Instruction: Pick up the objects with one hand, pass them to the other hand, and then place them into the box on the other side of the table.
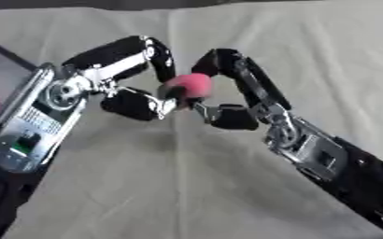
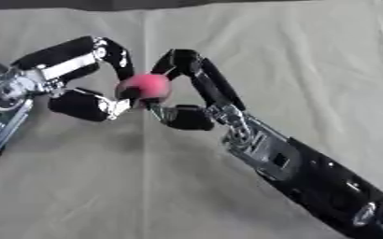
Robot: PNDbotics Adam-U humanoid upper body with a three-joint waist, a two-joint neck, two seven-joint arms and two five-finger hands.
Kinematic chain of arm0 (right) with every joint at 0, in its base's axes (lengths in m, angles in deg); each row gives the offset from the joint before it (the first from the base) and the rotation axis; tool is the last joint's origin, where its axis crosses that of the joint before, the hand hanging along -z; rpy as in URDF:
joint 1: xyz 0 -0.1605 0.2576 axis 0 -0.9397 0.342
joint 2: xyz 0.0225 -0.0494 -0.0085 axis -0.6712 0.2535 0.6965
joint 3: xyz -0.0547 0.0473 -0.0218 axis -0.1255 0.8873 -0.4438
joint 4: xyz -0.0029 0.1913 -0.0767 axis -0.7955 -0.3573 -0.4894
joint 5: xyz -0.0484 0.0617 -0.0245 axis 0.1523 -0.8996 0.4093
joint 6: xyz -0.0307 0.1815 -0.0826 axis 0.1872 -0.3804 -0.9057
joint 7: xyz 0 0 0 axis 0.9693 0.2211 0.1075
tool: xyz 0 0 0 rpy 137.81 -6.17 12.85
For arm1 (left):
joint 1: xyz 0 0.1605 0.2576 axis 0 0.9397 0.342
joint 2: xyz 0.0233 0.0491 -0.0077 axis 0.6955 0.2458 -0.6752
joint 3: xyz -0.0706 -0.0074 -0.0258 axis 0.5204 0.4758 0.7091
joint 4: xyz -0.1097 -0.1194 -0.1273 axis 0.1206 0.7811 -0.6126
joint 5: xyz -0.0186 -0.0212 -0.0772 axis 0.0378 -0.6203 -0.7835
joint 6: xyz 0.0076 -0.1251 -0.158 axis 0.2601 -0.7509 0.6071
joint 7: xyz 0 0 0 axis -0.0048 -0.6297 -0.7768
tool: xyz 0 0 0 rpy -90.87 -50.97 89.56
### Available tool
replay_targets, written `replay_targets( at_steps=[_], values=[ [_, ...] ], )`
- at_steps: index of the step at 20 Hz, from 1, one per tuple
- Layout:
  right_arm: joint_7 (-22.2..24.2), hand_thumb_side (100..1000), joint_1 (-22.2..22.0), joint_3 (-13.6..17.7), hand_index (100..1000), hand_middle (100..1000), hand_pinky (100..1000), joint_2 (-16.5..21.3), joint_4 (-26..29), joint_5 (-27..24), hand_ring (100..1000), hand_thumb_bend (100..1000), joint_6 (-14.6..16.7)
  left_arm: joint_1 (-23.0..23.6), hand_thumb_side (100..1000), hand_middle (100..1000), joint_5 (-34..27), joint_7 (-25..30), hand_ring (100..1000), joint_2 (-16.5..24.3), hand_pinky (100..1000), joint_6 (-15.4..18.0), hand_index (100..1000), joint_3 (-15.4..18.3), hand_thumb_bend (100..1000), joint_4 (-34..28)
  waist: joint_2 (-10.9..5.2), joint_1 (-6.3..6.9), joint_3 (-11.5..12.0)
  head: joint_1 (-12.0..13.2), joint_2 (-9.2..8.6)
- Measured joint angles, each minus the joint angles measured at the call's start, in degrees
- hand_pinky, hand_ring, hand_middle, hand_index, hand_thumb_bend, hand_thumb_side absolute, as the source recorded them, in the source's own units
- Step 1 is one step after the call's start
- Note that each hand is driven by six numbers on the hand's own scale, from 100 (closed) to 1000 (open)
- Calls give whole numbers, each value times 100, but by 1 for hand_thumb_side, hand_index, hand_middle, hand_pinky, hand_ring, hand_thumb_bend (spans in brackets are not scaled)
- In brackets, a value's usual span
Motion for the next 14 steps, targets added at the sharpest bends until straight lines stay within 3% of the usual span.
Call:
replay_targets(
  at_steps=[9,14],
  values=[
    [-139,100,-23,3,632,600,643,-7,-1,54,739,564,-77,29,100,475,115,-125,568,0,918,16,370,2,100,21,0,0,-23,29,0],
    [-166,100,-27,5,668,617,655,-46,-1,90,755,596,-49,36,100,453,192,-211,534,0,905,-28,368,3,100,54,0,0,-29,57,0]
  ],
)
